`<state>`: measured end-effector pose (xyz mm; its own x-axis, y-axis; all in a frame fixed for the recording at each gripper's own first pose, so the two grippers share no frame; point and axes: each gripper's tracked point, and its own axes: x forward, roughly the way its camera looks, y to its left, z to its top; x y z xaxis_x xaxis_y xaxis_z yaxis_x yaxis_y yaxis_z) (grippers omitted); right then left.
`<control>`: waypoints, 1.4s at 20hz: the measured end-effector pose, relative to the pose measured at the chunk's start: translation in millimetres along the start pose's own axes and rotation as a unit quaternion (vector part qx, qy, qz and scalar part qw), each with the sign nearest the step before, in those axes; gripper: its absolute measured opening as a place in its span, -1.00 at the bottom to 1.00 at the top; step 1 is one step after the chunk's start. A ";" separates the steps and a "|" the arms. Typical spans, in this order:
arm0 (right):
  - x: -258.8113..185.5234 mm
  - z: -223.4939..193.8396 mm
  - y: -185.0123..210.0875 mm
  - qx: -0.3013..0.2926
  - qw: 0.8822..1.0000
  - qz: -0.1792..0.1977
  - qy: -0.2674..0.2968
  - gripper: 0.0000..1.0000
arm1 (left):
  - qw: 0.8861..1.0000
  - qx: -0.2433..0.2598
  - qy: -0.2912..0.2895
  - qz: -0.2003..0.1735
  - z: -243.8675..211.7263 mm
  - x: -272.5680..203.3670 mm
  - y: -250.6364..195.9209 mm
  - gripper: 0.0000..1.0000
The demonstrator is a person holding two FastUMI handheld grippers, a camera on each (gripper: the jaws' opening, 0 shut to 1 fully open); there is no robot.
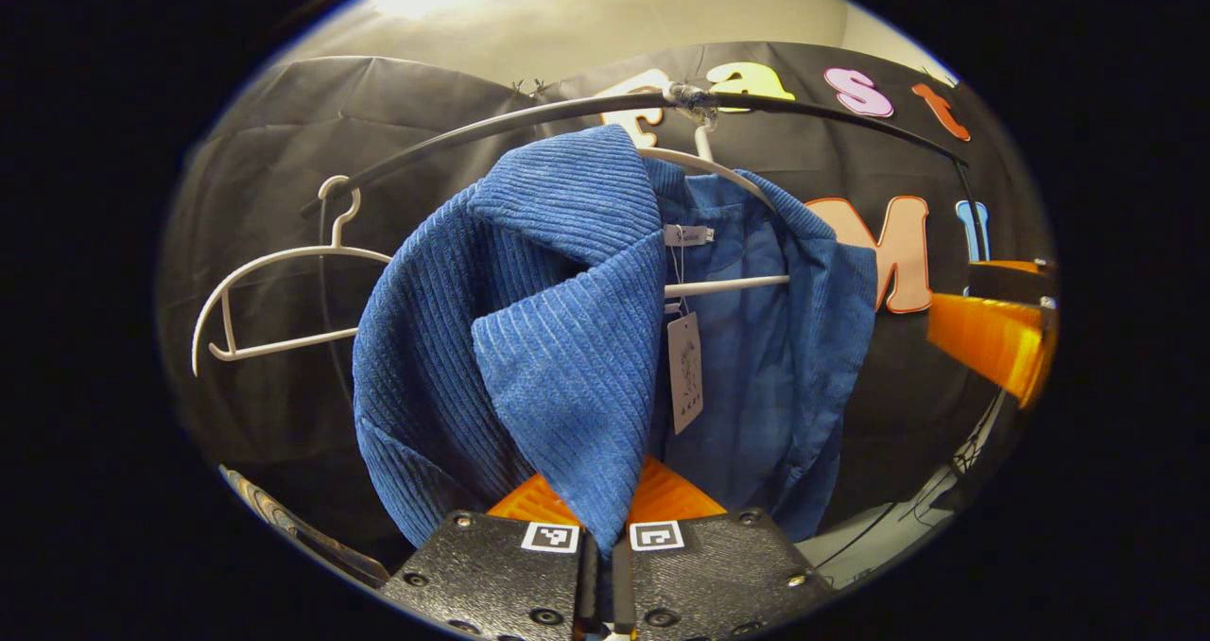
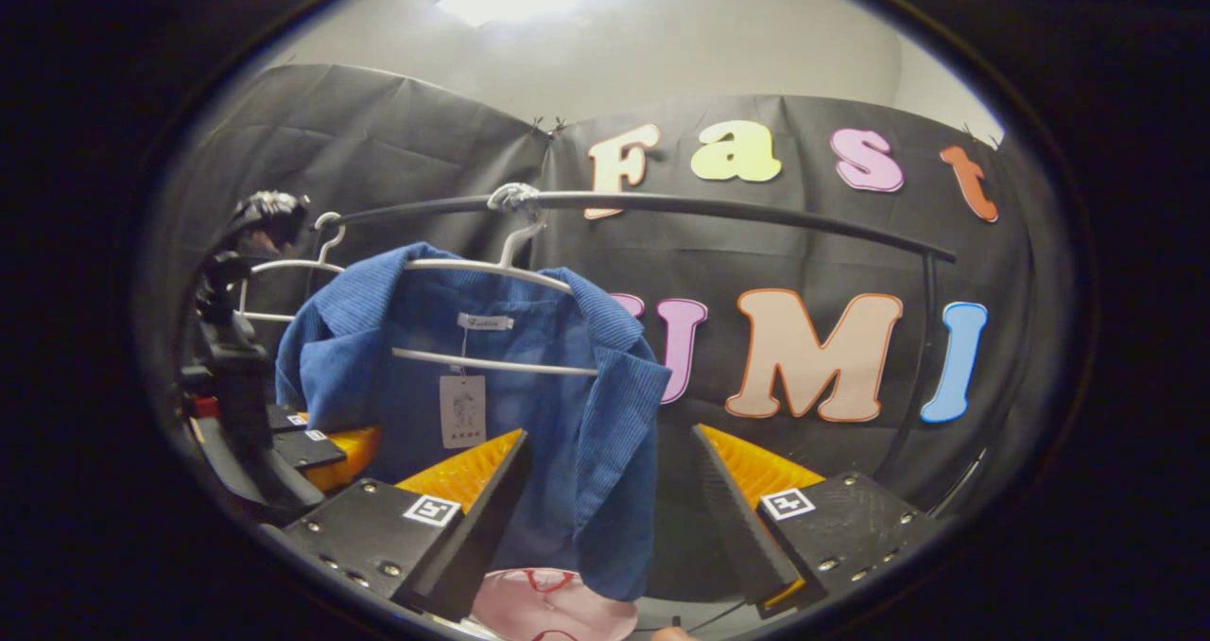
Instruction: Grasp the clothes on the hanger with both hands and then place them into the laundry hamper below.
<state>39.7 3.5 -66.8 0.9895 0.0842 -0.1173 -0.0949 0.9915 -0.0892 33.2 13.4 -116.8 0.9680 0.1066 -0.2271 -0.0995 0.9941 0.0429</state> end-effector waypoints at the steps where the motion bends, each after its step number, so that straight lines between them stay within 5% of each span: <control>1: 10.1 -3.3 3.0 -0.007 1.000 0.004 0.000 0.99 | 1.000 0.003 -0.004 -0.004 2.6 -2.9 0.7 -0.89; 9: 95.1 -28.9 11.9 0.015 1.000 0.000 0.001 0.94 | 1.000 -0.007 -0.012 -0.001 26.3 -21.9 18.2 -0.89; 17: 133.9 -71.1 8.3 -0.011 0.999 -0.026 0.042 0.94 | 0.998 -0.022 -0.037 0.052 63.3 -50.2 56.3 -0.92; 22: 145.4 -88.9 2.5 -0.035 0.997 -0.037 0.062 0.41 | 0.994 -0.007 -0.057 0.091 82.4 -68.6 80.1 -0.92; 24: 144.0 -89.3 2.3 -0.042 0.996 -0.034 0.067 0.02 | 0.993 -0.005 -0.063 0.102 88.9 -72.6 88.6 -0.87; 27: 142.3 -88.0 -4.8 -0.050 0.995 -0.051 0.069 -0.85 | 0.991 -0.010 -0.068 0.114 95.0 -75.5 98.6 -0.87; 28: 141.8 -86.2 -7.5 -0.050 0.995 -0.053 0.069 -0.84 | 0.990 -0.009 -0.070 0.120 96.5 -76.1 102.9 -0.92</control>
<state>171.3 -0.6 -168.0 0.9710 -0.0415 -0.2355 -0.0080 0.9787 -0.2052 -28.5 105.8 -1.2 0.9384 0.3371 -0.0760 -0.3330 0.9409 0.0616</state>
